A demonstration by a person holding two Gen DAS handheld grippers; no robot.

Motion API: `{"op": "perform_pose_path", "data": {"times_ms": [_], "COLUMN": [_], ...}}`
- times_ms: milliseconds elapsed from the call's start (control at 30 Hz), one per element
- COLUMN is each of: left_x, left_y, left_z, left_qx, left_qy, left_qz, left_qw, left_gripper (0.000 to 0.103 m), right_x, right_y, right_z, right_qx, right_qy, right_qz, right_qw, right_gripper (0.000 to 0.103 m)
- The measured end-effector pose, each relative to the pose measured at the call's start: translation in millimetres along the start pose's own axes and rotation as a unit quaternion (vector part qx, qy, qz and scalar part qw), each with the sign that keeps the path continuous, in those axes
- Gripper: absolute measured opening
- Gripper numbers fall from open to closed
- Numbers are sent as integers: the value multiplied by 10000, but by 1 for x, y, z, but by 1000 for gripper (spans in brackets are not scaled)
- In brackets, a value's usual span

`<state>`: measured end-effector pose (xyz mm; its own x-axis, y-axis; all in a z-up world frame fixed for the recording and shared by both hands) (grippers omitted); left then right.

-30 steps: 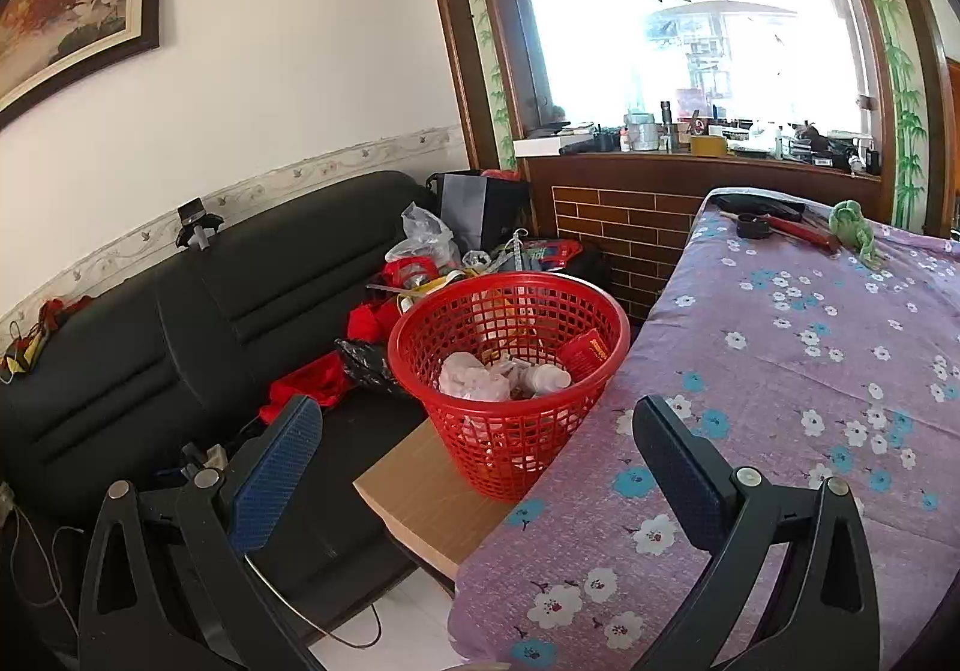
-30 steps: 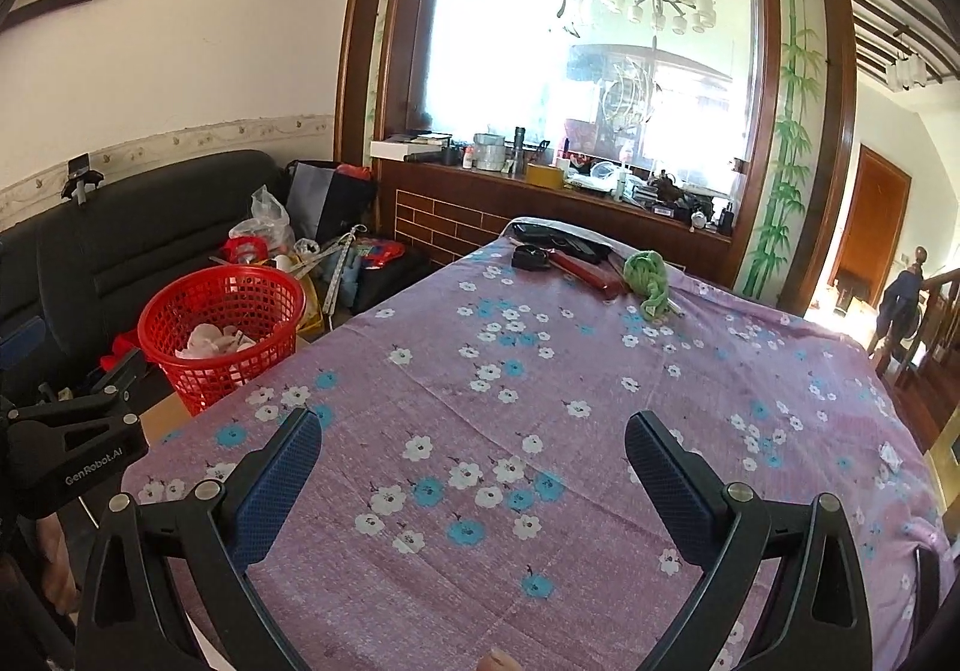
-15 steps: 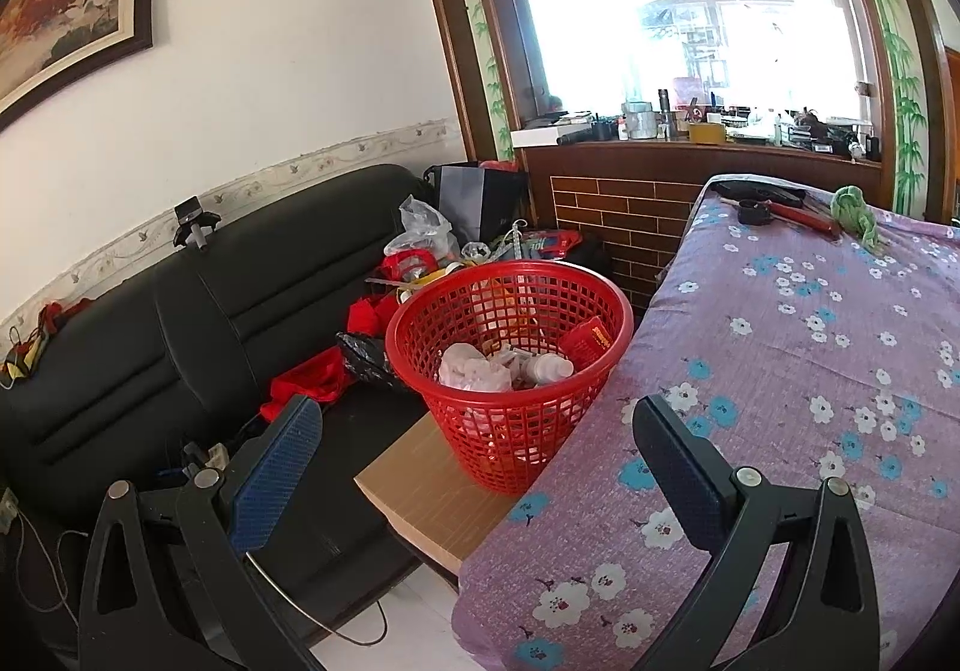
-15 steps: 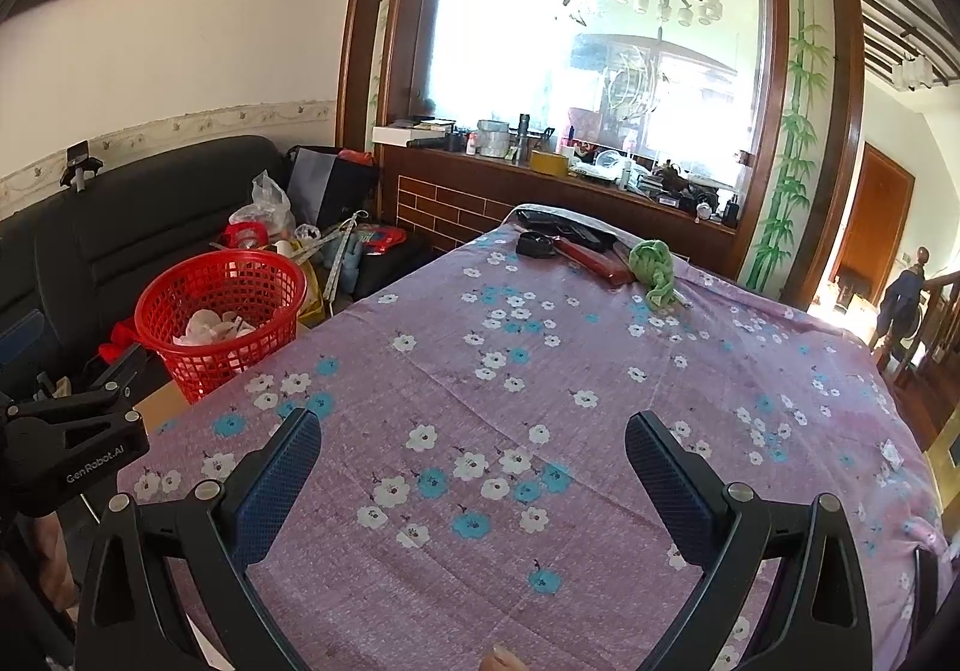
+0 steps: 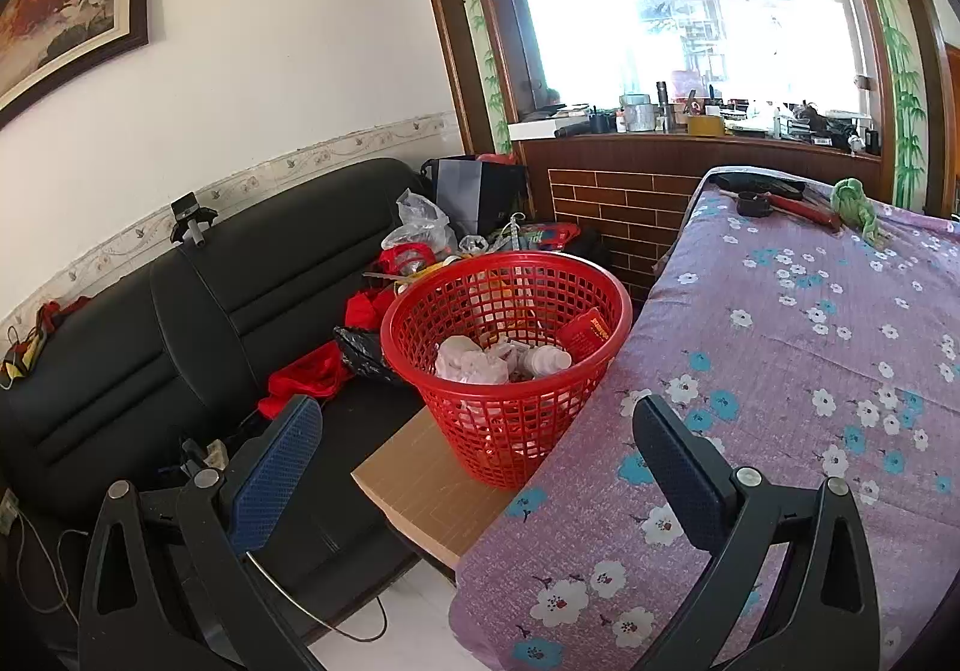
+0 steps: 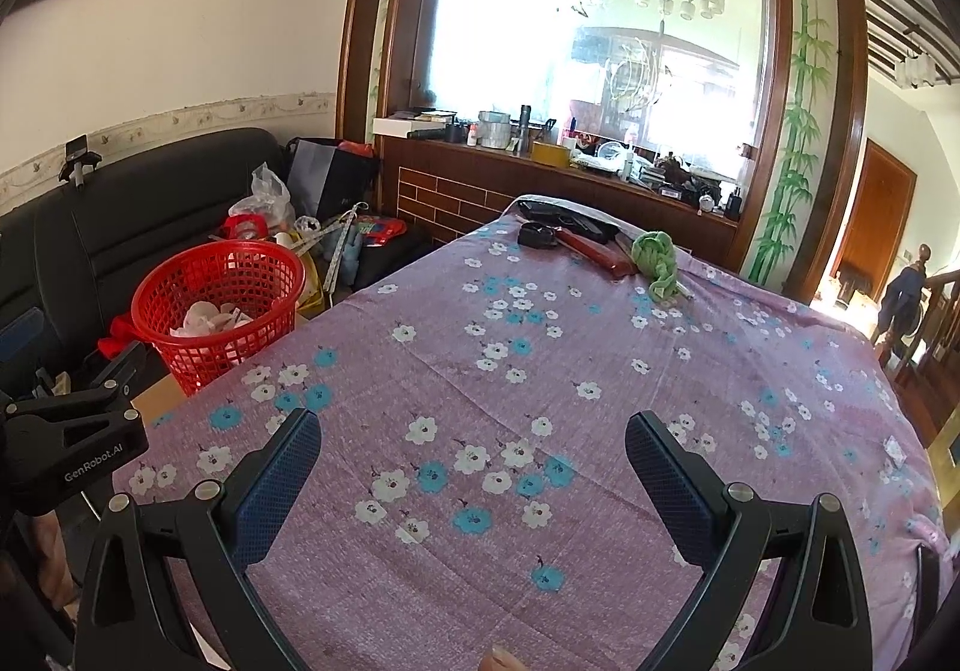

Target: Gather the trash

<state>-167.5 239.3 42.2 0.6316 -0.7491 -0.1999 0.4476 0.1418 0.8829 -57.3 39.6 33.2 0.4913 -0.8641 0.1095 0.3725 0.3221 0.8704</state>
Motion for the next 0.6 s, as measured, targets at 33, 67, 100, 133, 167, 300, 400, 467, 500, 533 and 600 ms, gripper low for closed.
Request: {"op": "perform_pose_path", "data": {"times_ms": [33, 67, 100, 133, 167, 300, 400, 467, 500, 533, 600], "left_x": [0, 0, 0, 0, 0, 2, 5, 11, 16, 22, 44], "left_y": [0, 0, 0, 1, 0, -1, -1, 1, 2, 4, 10], "left_z": [0, 0, 0, -1, -1, -3, -3, -5, -5, -6, -5], "left_qx": [-3, 3, 6, 4, -1, -19, -34, -34, -44, -57, -79], "left_qy": [-2, 1, 5, 7, 3, 2, -32, -67, -119, -204, -457], "left_qz": [-1, 1, 2, 2, 5, -5, -37, -108, -162, -222, -389], "left_qw": [10000, 10000, 10000, 10000, 10000, 10000, 10000, 9999, 9998, 9995, 9982], "left_gripper": [103, 103, 103, 103, 103, 103, 103, 103, 103, 103, 103], "right_x": [0, 0, 0, 0, 0, 2, 3, 6, 10, 13, 32], "right_y": [0, 0, -1, 0, -1, -2, -3, -4, -6, -7, -12], "right_z": [0, -1, -1, -1, -2, -3, -4, -5, -6, -7, -11], "right_qx": [-3, -10, -17, -23, -33, -53, -69, -75, -111, -150, -288], "right_qy": [-2, -3, -2, 0, 2, -7, -20, -39, -41, -43, -177], "right_qz": [2, 2, -2, -4, -5, -17, -22, -80, -164, -219, -408], "right_qw": [10000, 10000, 10000, 10000, 10000, 10000, 10000, 9999, 9998, 9996, 9986], "right_gripper": [103, 103, 103, 103, 103, 103, 103, 103, 103, 103, 103]}}
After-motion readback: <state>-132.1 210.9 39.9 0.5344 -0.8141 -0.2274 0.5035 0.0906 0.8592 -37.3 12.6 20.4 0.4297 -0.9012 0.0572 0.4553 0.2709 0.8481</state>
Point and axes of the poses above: each gripper's, at about its wrist camera, not at the fingertips, and z roughly against the way its jaws point, x to its right, y to its top, the point moved 7 cm from there along -z, roughly the way its jaws point, and after that the axes turned 1 degree about x, right-handed, at the moved point
